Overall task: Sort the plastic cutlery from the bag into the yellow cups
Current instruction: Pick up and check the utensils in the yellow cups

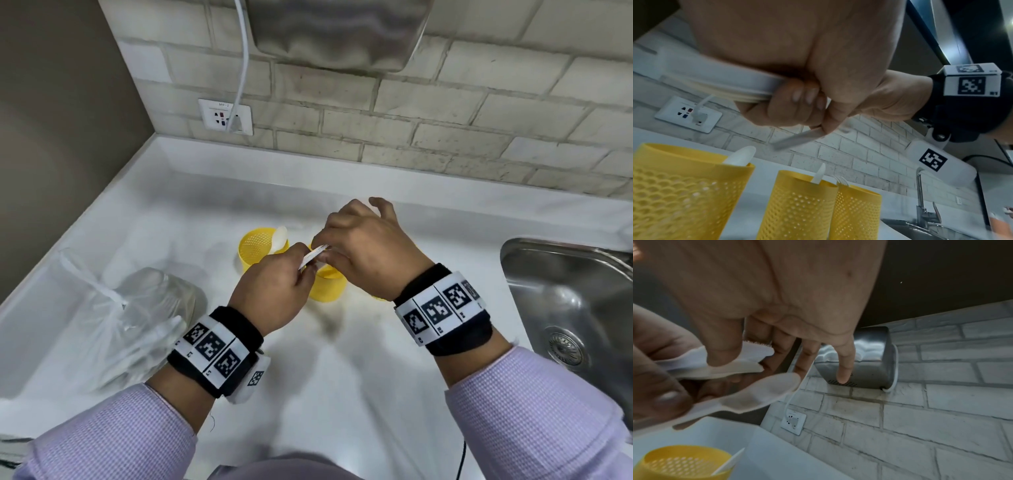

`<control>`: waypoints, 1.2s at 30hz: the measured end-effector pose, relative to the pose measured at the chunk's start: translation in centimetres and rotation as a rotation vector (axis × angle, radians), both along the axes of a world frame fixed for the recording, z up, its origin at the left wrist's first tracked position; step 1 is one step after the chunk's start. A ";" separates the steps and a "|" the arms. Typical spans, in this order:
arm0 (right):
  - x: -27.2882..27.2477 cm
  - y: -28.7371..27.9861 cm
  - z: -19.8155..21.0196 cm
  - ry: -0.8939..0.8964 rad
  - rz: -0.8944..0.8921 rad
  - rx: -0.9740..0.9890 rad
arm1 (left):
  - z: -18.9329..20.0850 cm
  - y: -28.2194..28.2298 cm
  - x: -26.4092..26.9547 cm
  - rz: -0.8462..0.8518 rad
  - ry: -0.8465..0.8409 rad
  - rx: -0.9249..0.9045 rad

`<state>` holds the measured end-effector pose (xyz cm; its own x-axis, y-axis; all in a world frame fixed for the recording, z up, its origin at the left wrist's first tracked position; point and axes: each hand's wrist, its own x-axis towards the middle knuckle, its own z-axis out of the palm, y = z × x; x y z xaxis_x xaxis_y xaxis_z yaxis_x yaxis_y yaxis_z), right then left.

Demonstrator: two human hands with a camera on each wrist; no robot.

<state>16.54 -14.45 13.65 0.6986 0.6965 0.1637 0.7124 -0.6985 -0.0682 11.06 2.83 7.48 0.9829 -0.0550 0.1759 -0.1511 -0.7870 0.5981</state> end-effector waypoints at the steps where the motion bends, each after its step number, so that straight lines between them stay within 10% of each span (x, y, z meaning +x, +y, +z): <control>1: 0.1 0.0 0.1 0.003 0.011 -0.004 | 0.0 0.1 0.1 -0.004 0.000 -0.006; 11: 2.6 -2.0 1.6 0.108 0.098 0.258 | -1.6 2.9 0.7 0.052 0.089 0.018; 18: 4.6 -6.3 2.6 0.151 -0.256 0.427 | -2.4 6.9 0.2 0.094 0.228 -0.079; 36: 3.9 -0.5 -2.7 0.288 -0.342 0.123 | 1.7 6.7 1.9 0.261 0.210 -0.355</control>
